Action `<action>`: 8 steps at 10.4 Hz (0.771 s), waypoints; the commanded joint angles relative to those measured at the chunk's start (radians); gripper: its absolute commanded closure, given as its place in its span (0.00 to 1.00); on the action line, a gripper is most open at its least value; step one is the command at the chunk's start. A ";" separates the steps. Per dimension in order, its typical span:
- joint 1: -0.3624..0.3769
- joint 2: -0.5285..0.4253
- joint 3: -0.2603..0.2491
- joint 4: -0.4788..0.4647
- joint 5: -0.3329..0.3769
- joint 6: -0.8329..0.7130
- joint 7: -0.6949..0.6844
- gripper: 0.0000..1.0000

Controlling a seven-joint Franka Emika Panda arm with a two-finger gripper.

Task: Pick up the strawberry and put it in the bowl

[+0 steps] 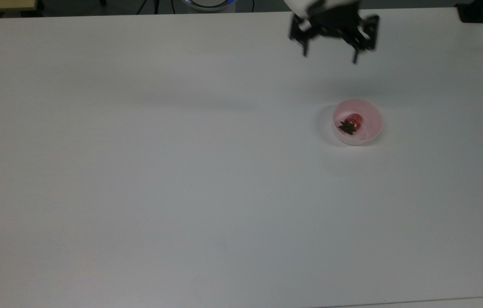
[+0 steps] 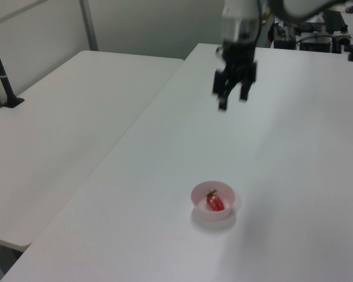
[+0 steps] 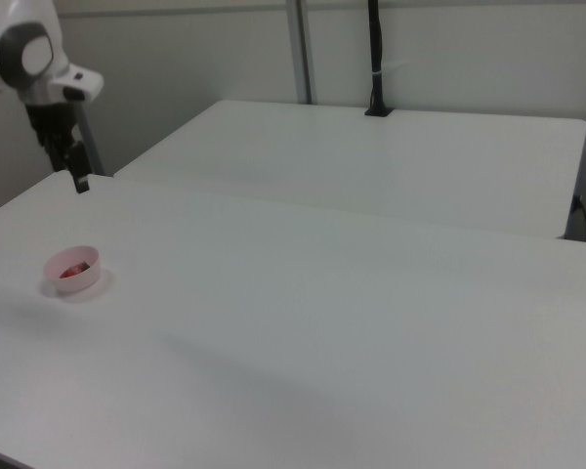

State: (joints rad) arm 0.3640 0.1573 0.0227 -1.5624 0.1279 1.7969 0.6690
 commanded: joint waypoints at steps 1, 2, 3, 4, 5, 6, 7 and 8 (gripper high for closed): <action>-0.091 -0.151 -0.027 -0.062 -0.127 -0.128 -0.041 0.00; -0.091 -0.188 -0.071 -0.076 -0.155 -0.151 -0.080 0.00; -0.089 -0.218 -0.133 -0.080 -0.155 -0.159 -0.145 0.00; -0.089 -0.237 -0.188 -0.077 -0.156 -0.180 -0.214 0.00; -0.094 -0.246 -0.231 -0.076 -0.157 -0.194 -0.279 0.00; -0.109 -0.260 -0.251 -0.076 -0.160 -0.201 -0.383 0.00; -0.164 -0.262 -0.248 -0.076 -0.162 -0.202 -0.499 0.00; -0.206 -0.262 -0.245 -0.067 -0.162 -0.197 -0.594 0.00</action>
State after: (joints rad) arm 0.2157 -0.0777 -0.2274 -1.6093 -0.0217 1.6074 0.2422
